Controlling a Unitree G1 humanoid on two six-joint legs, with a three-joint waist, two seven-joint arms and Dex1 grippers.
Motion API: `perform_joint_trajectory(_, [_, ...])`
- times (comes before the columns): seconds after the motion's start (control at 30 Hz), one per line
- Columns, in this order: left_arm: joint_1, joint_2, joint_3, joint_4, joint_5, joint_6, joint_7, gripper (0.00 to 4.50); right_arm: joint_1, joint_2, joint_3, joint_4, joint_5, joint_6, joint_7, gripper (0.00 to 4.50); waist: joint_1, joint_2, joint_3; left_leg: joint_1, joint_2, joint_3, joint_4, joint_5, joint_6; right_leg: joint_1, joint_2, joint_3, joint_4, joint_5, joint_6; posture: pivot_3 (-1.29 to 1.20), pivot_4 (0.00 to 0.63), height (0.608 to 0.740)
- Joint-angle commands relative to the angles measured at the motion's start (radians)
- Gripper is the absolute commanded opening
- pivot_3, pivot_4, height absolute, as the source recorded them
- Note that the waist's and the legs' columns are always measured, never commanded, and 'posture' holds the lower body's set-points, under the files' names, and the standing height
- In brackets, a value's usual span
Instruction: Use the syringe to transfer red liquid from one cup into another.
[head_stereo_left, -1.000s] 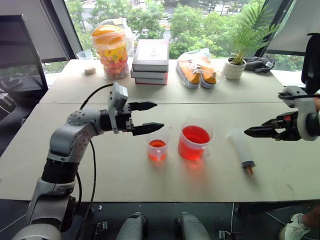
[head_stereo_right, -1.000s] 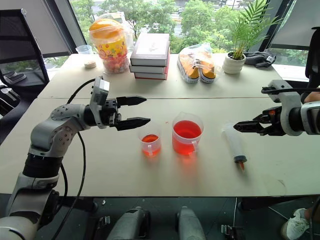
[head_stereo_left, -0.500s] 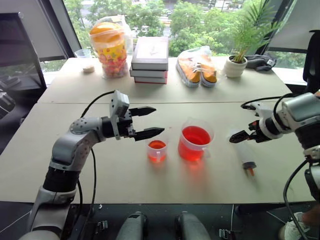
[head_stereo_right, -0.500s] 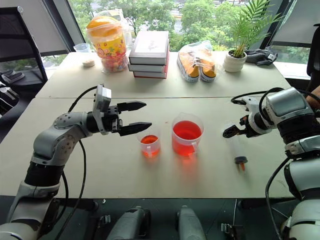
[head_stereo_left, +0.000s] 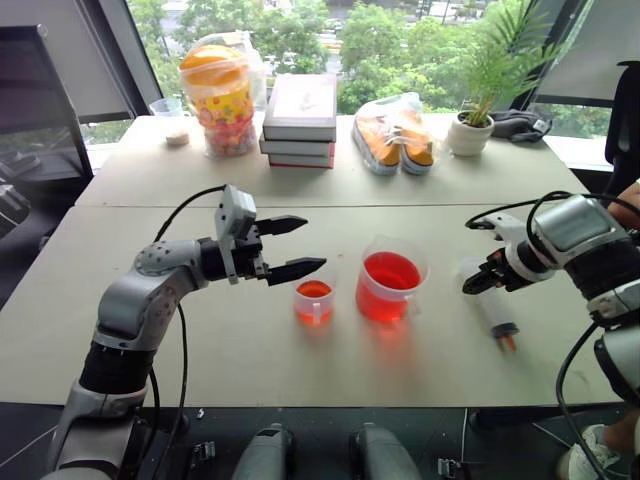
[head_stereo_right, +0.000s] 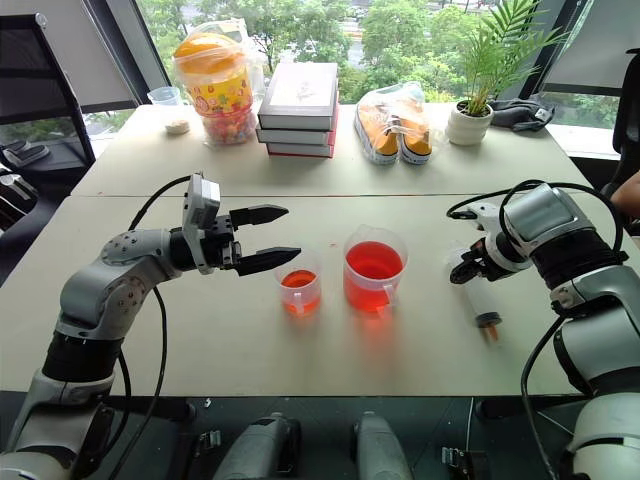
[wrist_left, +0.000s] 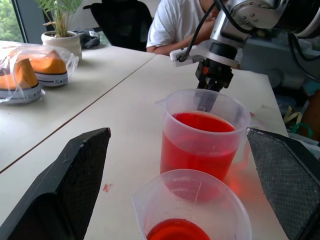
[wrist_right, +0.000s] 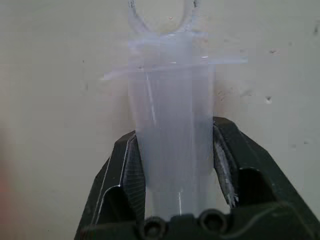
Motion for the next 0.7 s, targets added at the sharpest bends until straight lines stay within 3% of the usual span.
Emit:
perform_joint_trajectory(0.03, [-0.024,0.008,0.021,-0.005,0.000,-0.022,-0.008,4.50,0.026,-0.001,-0.008,-0.049,-0.001,0.029,0.003,1.44,0.000,0.000,0.000,0.000,0.000,0.000,0.000,0.000,0.000,0.000,0.000,0.000,0.000,0.000,0.000,0.00,0.150,0.740])
perform_joint_trajectory(0.17, [-0.055,0.012,0.015,0.023,0.005,-0.027,-0.022,4.50,0.049,-0.026,-0.068,-0.104,-0.009,0.032,-0.030,1.44,0.002,0.000,0.000,0.001,0.000,-0.001,0.000,0.000,0.000,0.001,0.000,0.000,0.000,0.000,0.000,0.00,0.150,0.740])
perform_joint_trajectory(0.27, [-0.077,0.021,0.012,0.041,0.012,-0.031,-0.036,4.50,0.074,-0.070,-0.190,-0.180,-0.019,-0.014,-0.082,1.44,0.002,0.000,0.000,0.001,0.000,0.000,0.000,0.000,0.000,0.001,0.000,0.000,0.000,0.000,0.000,0.00,0.150,0.740])
perform_joint_trajectory(0.43, [-0.115,0.033,0.015,0.077,0.019,-0.033,-0.052,4.50,0.180,-0.092,-0.529,-0.424,0.013,-0.109,-0.195,1.44,0.000,0.001,0.000,-0.001,0.000,0.000,-0.001,0.000,0.000,-0.001,0.000,0.000,0.000,0.000,0.000,0.00,0.150,0.740])
perform_joint_trajectory(0.57, [-0.152,0.041,0.010,0.125,0.033,-0.046,-0.080,4.50,0.253,0.025,-0.799,-0.646,0.080,-0.206,-0.275,1.44,-0.003,0.001,0.000,0.000,0.001,0.000,-0.001,0.000,0.000,-0.001,0.001,0.000,0.000,0.000,0.000,0.00,0.150,0.740])
perform_joint_trajectory(0.63, [-0.182,0.049,0.008,0.163,0.038,-0.055,-0.108,4.50,0.245,0.148,-0.923,-0.777,0.151,-0.232,-0.326,1.44,-0.005,0.001,0.000,0.000,0.001,0.000,-0.001,0.000,0.000,-0.001,0.001,0.001,0.002,0.000,0.000,0.00,0.150,0.740])
perform_joint_trajectory(0.7, [-0.232,0.033,-0.013,0.212,0.049,-0.060,-0.127,4.50,0.243,0.308,-1.060,-0.925,0.317,-0.297,-0.326,1.44,-0.001,0.001,0.000,0.001,0.001,0.000,0.000,0.000,0.000,-0.001,0.002,0.001,0.004,0.000,0.000,0.00,0.150,0.740])
